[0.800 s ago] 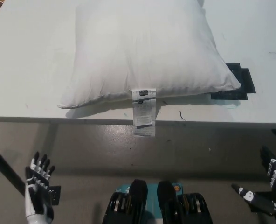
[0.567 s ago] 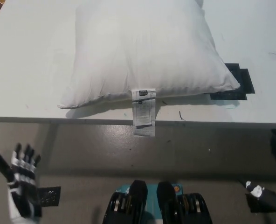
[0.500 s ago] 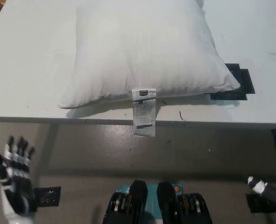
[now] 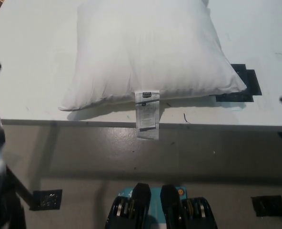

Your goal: The robot uses both hands to lift the pillow and then drops it on the table

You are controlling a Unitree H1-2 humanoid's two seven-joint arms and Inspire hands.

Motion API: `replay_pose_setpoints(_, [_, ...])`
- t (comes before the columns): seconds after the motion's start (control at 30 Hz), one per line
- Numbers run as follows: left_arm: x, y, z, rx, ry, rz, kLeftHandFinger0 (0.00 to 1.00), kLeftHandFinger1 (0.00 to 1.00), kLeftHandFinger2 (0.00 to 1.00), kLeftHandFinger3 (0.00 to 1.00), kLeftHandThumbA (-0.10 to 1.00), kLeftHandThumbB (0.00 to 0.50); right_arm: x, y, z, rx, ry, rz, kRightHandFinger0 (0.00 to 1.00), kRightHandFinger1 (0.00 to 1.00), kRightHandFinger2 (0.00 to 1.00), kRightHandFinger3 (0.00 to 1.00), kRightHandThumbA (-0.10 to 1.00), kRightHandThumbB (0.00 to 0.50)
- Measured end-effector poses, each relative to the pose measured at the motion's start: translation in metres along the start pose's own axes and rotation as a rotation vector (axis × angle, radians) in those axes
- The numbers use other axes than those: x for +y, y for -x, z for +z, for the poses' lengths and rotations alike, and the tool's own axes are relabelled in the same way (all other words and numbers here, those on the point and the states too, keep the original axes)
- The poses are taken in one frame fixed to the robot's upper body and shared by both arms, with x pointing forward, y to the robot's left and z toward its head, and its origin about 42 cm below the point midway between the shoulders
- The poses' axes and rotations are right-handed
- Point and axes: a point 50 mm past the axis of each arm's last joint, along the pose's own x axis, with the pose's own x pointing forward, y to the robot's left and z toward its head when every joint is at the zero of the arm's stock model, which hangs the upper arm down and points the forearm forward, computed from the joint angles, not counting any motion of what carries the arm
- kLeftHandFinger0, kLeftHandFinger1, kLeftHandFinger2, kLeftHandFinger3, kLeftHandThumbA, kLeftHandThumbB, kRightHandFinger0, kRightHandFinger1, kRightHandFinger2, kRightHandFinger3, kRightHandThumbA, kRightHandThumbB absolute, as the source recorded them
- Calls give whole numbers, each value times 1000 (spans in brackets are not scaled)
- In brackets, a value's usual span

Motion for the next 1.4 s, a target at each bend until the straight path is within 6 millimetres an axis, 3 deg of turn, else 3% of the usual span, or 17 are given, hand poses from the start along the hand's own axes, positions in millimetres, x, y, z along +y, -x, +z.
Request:
replay_pose_setpoints(0.03, [-2,-12,-4,4,6,7,1000,1000,1000,1000,1000,128,4,-11,-4,11,2,11,1000,1000,1000,1000,1000,265])
replay_pose_setpoints(0.1, [-8,-30,-10,15,21,19,1000,1000,1000,1000,1000,181,10,-31,-11,32,5,32,1000,1000,1000,1000,1000,299])
replay_pose_setpoints(0.27, [-34,-91,-22,38,69,39,1000,1000,1000,1000,1000,96,34,-91,-24,84,27,101,1000,1000,1000,1000,1000,329])
replay_pose_setpoints(0.37, [-47,-121,-21,36,75,40,1000,1000,1000,1000,1000,100,47,-123,-20,87,50,136,1000,1000,1000,1000,1000,328])
replay_pose_setpoints(0.5, [-65,-152,-20,51,76,25,1000,1000,1000,1000,1000,97,64,-160,-12,104,88,180,1000,1000,1000,1000,1000,315])
replay_pose_setpoints(0.57, [-76,-169,-23,71,66,12,1000,1000,1000,1000,1000,24,72,-181,-8,120,110,199,1000,1000,1000,1000,1000,322])
replay_pose_setpoints(0.63, [-85,-183,-27,98,54,3,1000,1000,1000,1000,972,25,79,-198,-8,148,122,212,1000,1000,1000,1000,1000,321])
replay_pose_setpoints(0.67, [-91,-189,-30,113,48,-2,1000,1000,1000,1000,996,6,81,-205,-9,165,124,215,1000,1000,1000,1000,1000,358])
replay_pose_setpoints(0.7, [-95,-193,-34,131,43,-6,1000,1000,1000,1000,1000,30,83,-212,-11,186,122,217,1000,1000,1000,1000,1000,377])
replay_pose_setpoints(0.73, [-97,-195,-36,146,43,-7,1000,1000,1000,1000,1000,1,85,-217,-14,208,117,221,1000,1000,1000,1000,1000,351])
replay_pose_setpoints(0.77, [-98,-193,-44,175,40,-6,1000,1000,1000,1000,1000,0,89,-222,-19,233,111,225,1000,1000,1000,1000,1000,351])
replay_pose_setpoints(0.8, [-98,-191,-50,198,38,-4,1000,1000,1000,1000,1000,3,92,-222,-26,263,104,232,1000,1000,1000,1000,1000,286])
replay_pose_setpoints(0.93, [-97,-166,-95,371,17,-1,1000,1000,1000,1000,1000,0,112,-213,-62,412,42,260,1000,1000,1000,1000,1000,258])
replay_pose_setpoints(1.0, [-96,-143,-122,472,-6,-7,1000,1000,1000,1000,1000,15,125,-203,-79,476,9,278,1000,1000,1000,1000,1000,269])
replay_pose_setpoints(1.03, [-95,-130,-135,520,-17,-10,1000,1000,1000,1000,1000,65,132,-197,-87,507,-11,285,1000,1000,1000,1000,1000,284])
replay_pose_setpoints(1.2, [-90,-57,-184,732,-54,-20,1000,1000,1000,1000,1000,0,147,-175,-111,589,-57,300,1000,1000,1000,1000,1000,291])
replay_pose_setpoints(1.4, [-90,-41,-189,713,-46,-15,1000,1000,1000,1000,1000,36,150,-160,-127,631,-99,281,1000,1000,1000,1000,1000,275])
